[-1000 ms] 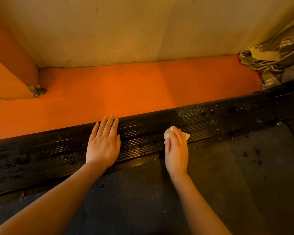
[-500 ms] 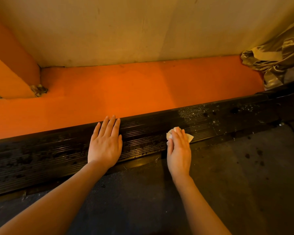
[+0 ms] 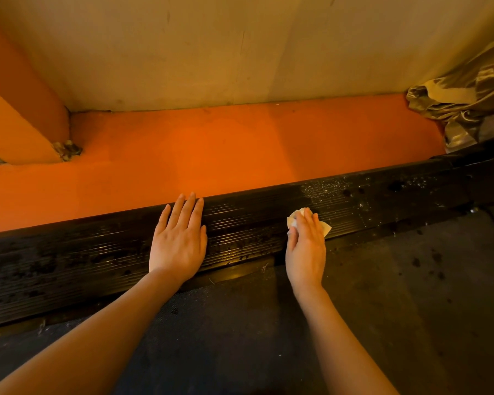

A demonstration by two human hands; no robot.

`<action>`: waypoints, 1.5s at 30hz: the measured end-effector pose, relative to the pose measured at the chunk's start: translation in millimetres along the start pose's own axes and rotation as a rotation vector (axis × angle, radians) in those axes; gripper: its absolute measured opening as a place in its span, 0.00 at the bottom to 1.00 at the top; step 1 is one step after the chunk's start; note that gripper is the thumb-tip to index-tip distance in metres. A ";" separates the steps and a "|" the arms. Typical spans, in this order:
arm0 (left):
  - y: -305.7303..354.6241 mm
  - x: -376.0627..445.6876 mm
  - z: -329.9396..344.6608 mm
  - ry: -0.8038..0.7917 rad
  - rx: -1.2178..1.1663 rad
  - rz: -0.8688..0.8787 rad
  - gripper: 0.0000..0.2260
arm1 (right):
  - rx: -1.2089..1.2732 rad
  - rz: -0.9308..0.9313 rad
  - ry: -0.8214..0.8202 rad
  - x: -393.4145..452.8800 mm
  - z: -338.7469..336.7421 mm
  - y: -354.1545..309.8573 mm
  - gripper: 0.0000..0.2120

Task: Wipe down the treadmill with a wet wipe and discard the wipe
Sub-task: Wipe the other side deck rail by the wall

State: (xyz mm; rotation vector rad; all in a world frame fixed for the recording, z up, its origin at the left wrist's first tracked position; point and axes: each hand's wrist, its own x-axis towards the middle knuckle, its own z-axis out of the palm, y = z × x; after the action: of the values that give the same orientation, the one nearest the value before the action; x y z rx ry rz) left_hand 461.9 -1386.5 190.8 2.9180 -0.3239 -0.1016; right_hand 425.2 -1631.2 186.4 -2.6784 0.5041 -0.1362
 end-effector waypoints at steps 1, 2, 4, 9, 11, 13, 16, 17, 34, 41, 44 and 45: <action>-0.1 0.0 0.2 0.000 0.000 0.001 0.27 | 0.006 0.009 0.003 1.6 0.5 -1.1 0.20; -0.3 -0.2 0.4 -0.001 -0.001 0.001 0.27 | 0.010 0.018 0.006 1.9 0.9 -2.2 0.19; -0.5 -0.4 0.7 0.001 -0.008 -0.001 0.27 | 0.011 0.027 0.005 -0.4 1.1 -5.3 0.20; -0.5 -0.1 1.3 0.002 -0.018 -0.005 0.27 | -0.001 -0.091 -0.066 -22.2 2.0 -14.8 0.21; -0.2 -0.3 1.1 -0.001 -0.012 -0.004 0.27 | -0.027 -0.150 -0.106 -26.6 2.6 -19.8 0.23; -0.3 -0.5 0.8 0.003 -0.012 -0.002 0.27 | -0.049 -0.249 -0.170 -27.8 4.8 -25.5 0.24; -0.6 -0.4 0.6 0.001 -0.014 -0.004 0.27 | -0.057 -0.384 -0.244 -24.7 6.6 -25.2 0.24; -0.4 -0.3 0.3 -0.001 -0.013 -0.004 0.27 | -0.056 -0.387 -0.242 -21.7 5.7 -21.9 0.23; 0.6 -0.4 -0.5 -0.010 -0.001 -0.005 0.27 | -0.071 -0.267 -0.201 3.2 2.6 -19.1 0.23; 0.3 -1.0 -1.4 -0.019 -0.006 -0.008 0.26 | -0.105 -0.150 -0.151 29.3 -7.3 2.3 0.22; 1.4 0.7 -3.7 -0.044 -0.025 -0.018 0.24 | -0.107 -0.158 -0.180 30.7 -11.9 0.6 0.20; 2.0 0.9 -6.2 -0.067 -0.033 -0.025 0.24 | -0.116 -0.167 -0.201 31.0 -14.8 0.6 0.20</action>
State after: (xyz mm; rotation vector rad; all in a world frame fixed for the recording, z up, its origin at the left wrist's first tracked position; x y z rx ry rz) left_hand 462.9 -1387.4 197.3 2.8911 -0.2936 -0.2072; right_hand 451.3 -1648.7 200.2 -2.8054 0.2316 0.1182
